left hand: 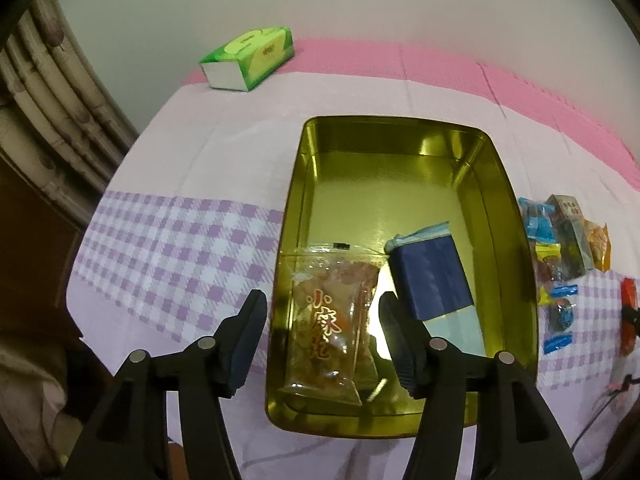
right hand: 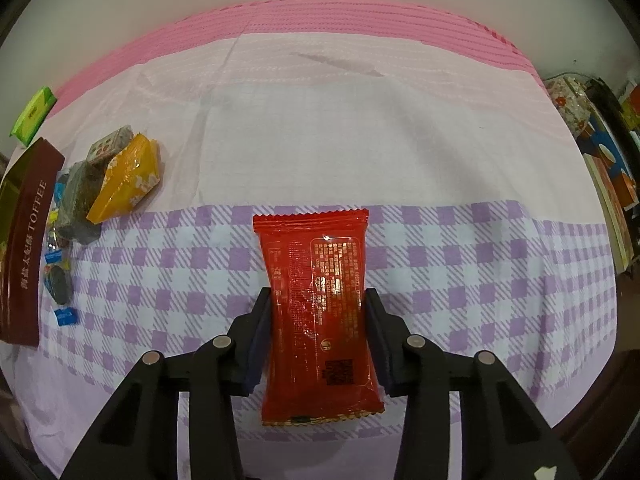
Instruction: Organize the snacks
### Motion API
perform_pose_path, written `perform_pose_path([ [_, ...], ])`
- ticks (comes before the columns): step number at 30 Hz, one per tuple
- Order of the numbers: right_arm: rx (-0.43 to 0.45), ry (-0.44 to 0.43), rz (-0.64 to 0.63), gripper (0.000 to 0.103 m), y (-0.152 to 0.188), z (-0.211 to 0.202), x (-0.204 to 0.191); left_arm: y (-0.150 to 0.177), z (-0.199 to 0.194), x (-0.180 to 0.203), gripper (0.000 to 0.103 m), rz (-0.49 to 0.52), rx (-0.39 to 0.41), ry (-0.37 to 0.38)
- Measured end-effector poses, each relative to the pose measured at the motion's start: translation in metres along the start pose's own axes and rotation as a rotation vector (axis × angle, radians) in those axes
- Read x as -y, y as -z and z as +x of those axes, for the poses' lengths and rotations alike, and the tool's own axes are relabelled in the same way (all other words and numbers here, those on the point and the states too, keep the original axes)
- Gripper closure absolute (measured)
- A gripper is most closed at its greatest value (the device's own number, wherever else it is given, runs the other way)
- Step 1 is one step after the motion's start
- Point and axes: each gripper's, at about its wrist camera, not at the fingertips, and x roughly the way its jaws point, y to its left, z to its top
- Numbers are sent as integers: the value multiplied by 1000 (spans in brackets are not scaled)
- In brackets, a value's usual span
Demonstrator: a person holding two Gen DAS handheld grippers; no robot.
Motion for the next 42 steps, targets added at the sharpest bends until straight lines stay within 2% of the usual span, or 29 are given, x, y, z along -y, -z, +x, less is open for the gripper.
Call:
perform_pose_path([
  [6, 37, -5, -24, 63, -2, -21, -13, 4, -8, -1, 44, 30, 60, -45],
  [12, 77, -54, -83, 63, -10, -41, -45, 6, -8, -8, 44, 28, 49, -39],
  [21, 107, -218, -218, 63, -10, -77, -117, 13, -9, -21, 44, -15, 30, -37],
  [27, 98, -318, -306, 63, -11, -94, -168, 22, -14, -33, 44, -56, 25, -33],
  [33, 79, -372, -375, 63, -1, -97, -209, 32, -23, -46, 44, -103, 62, -15],
  [35, 64, -384, -385, 63, -8, -90, -229, 34, -24, -49, 44, -107, 70, -17],
  [42, 16, -397, -414, 63, -13, -68, -274, 42, -20, -52, 44, -113, 41, -10],
])
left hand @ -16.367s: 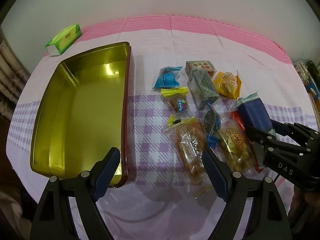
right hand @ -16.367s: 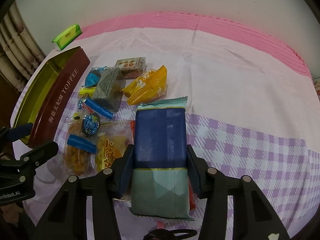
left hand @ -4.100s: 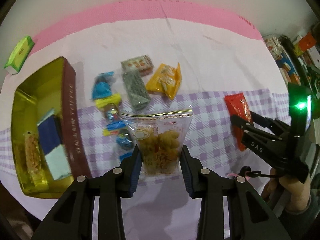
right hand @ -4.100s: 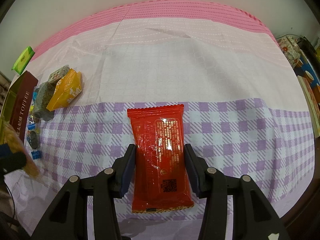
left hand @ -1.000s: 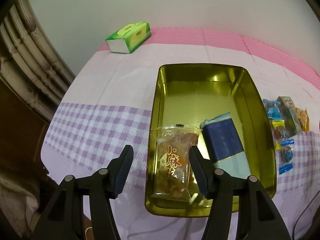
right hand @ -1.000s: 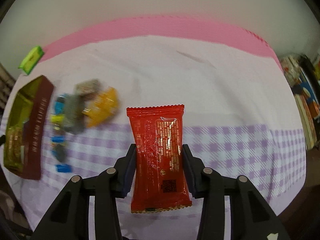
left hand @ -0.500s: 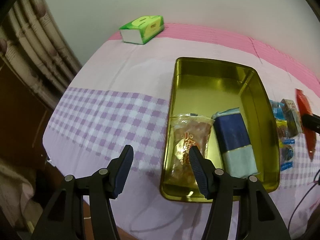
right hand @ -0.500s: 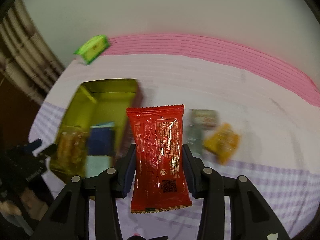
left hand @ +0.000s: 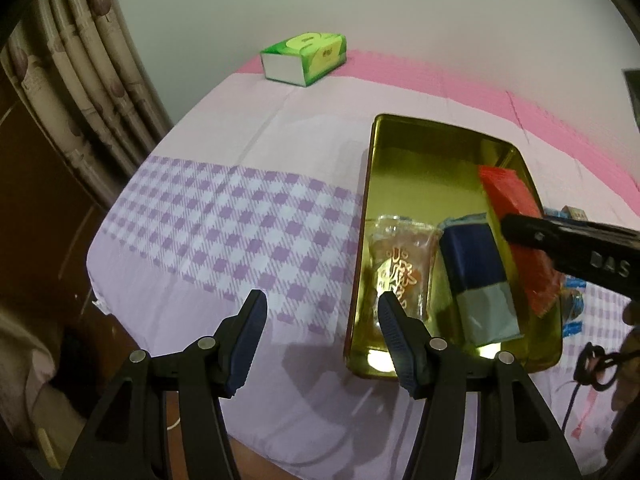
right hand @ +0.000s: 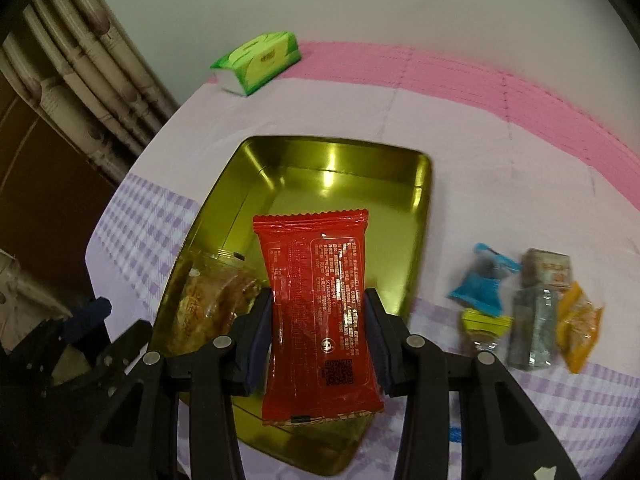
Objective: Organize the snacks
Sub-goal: 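Carry the red packet into the gold tin and open the right tool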
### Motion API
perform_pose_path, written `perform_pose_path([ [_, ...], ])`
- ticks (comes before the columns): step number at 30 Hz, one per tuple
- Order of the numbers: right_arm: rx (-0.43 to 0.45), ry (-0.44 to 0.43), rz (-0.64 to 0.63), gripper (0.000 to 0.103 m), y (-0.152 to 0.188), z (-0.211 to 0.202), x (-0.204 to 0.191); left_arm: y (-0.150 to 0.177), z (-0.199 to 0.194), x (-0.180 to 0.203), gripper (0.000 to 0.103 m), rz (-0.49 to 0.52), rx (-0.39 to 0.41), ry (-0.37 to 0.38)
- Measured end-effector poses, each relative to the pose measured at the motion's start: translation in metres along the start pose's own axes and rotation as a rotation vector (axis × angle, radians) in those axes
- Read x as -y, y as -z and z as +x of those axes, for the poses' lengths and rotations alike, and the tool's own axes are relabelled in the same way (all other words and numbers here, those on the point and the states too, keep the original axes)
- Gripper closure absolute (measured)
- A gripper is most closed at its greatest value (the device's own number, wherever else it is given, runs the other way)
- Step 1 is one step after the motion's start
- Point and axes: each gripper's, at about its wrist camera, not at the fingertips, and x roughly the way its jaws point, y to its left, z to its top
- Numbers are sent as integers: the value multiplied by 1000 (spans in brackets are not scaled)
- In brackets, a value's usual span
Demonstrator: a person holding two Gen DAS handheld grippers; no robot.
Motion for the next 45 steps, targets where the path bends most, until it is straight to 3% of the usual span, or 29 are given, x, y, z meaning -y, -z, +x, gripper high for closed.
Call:
perform_pose_path([
  [14, -36, 28, -25, 63, -12, 56, -30, 7, 6, -5, 44, -2, -38, -14],
  [27, -42, 22, -41, 58, -9, 65, -33, 9, 11, -8, 44, -14, -58, -27],
  [38, 32, -3, -41, 56, -3, 26, -18, 10, 11, -7, 44, -6, -48, -31],
  [45, 111, 66, 78, 48, 4, -22, 49, 9, 9, -5, 44, -1, -45, -30],
])
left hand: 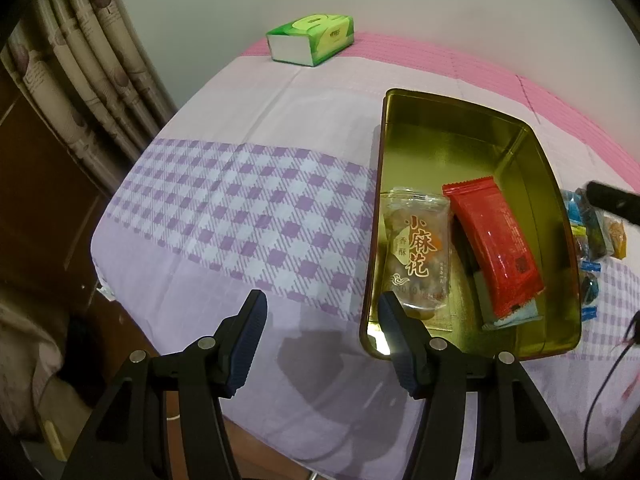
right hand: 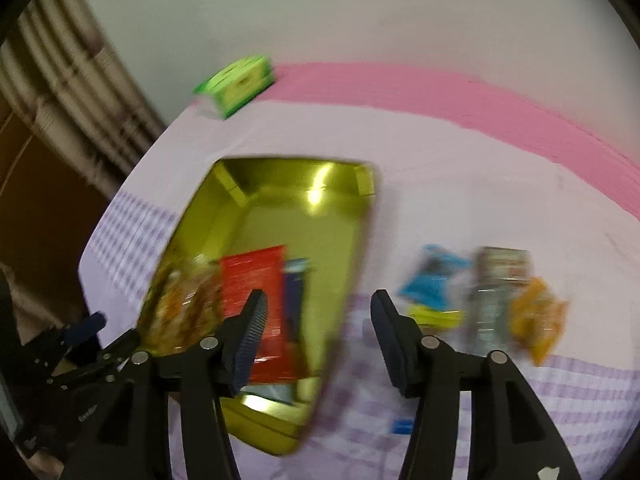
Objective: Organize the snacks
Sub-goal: 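Move the right tool to the yellow snack bag and close on it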
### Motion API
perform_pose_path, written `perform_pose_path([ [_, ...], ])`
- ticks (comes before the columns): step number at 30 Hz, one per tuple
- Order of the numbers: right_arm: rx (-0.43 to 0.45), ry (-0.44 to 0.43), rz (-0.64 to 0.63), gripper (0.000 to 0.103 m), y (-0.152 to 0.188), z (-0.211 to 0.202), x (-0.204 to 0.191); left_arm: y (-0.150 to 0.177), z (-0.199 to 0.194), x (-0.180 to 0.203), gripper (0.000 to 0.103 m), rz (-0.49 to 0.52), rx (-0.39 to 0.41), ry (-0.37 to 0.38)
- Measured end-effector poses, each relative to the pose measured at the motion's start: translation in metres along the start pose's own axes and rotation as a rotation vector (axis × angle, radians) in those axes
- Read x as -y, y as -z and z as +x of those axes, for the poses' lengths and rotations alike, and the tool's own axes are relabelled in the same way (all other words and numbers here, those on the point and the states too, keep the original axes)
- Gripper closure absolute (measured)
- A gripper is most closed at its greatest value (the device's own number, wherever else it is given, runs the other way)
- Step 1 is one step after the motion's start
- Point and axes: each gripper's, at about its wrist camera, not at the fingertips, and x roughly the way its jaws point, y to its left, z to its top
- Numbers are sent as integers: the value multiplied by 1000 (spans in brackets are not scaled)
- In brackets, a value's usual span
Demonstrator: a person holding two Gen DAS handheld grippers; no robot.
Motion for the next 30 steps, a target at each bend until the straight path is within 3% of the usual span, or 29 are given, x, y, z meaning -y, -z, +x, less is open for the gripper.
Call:
perform_pose_path([
  [6, -29, 148, 138, 47, -5, -7, 79, 0, 0, 1, 44, 0, 2, -1],
  [12, -109, 164, 282, 46, 1, 11, 135, -1, -1, 3, 44, 8, 0, -6],
  [15, -127, 162, 320, 40, 3, 23, 145, -5, -1, 7, 44, 20, 3, -16],
  [25, -153, 147, 351, 40, 9, 51, 152, -17, -3, 30, 44, 64, 3, -13],
  [30, -133, 164, 316, 56, 10, 56, 149, -22, -3, 43, 44, 87, -3, -3],
])
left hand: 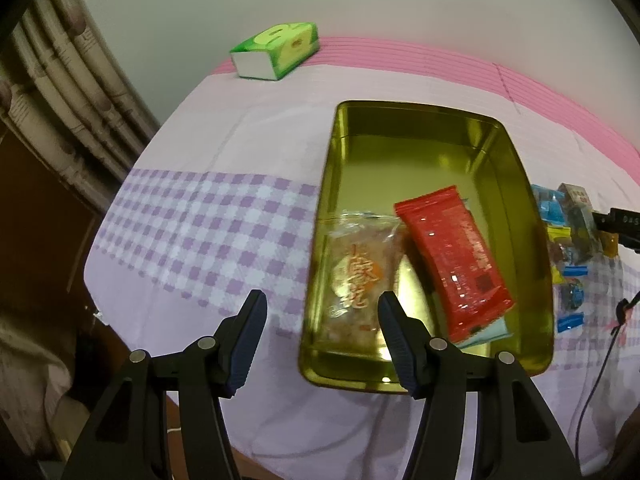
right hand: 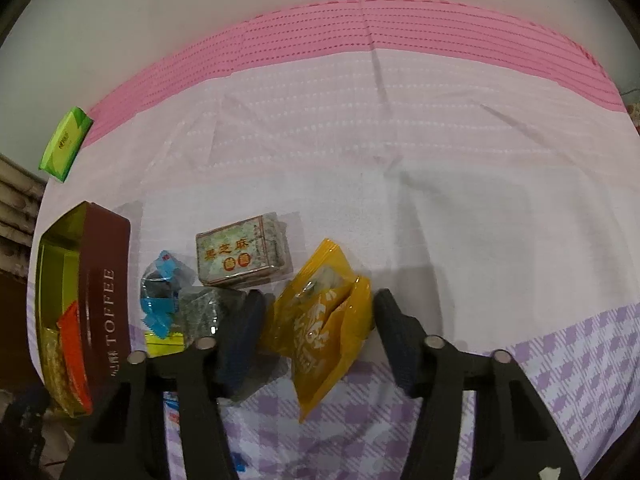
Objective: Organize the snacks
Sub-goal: 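Move the right tool to the yellow snack bag and close on it, then grasp the grey-green packet with the left tool while the right tool holds the yellow bag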
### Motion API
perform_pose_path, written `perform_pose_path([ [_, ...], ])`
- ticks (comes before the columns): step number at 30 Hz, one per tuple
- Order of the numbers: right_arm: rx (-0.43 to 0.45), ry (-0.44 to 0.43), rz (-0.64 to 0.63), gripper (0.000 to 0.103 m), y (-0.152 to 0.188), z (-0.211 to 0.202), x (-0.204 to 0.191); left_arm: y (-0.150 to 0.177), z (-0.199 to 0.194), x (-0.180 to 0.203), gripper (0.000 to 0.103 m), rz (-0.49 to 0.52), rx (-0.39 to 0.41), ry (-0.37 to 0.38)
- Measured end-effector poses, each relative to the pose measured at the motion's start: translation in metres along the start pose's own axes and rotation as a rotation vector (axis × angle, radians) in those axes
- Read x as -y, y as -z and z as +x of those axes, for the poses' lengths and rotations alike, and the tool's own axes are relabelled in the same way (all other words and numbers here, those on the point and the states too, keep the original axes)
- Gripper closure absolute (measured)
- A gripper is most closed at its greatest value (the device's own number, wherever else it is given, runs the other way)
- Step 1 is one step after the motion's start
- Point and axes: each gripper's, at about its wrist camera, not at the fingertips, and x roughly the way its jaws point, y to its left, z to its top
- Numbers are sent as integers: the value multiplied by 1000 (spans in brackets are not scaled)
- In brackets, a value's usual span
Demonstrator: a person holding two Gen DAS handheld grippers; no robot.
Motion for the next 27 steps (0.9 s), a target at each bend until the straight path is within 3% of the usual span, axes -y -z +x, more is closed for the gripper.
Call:
perform_pose_path([
  [7, 50, -1, -32, 65, 15, -9, 16, -9, -2, 25, 44, 47, 9, 14],
  [17, 110, 86, -80, 66, 40, -28, 50, -20, -6, 82, 44, 122, 13, 95],
  [27, 167, 94, -106, 66, 67, -42, 84, -30, -9, 137, 44, 173, 25, 179],
])
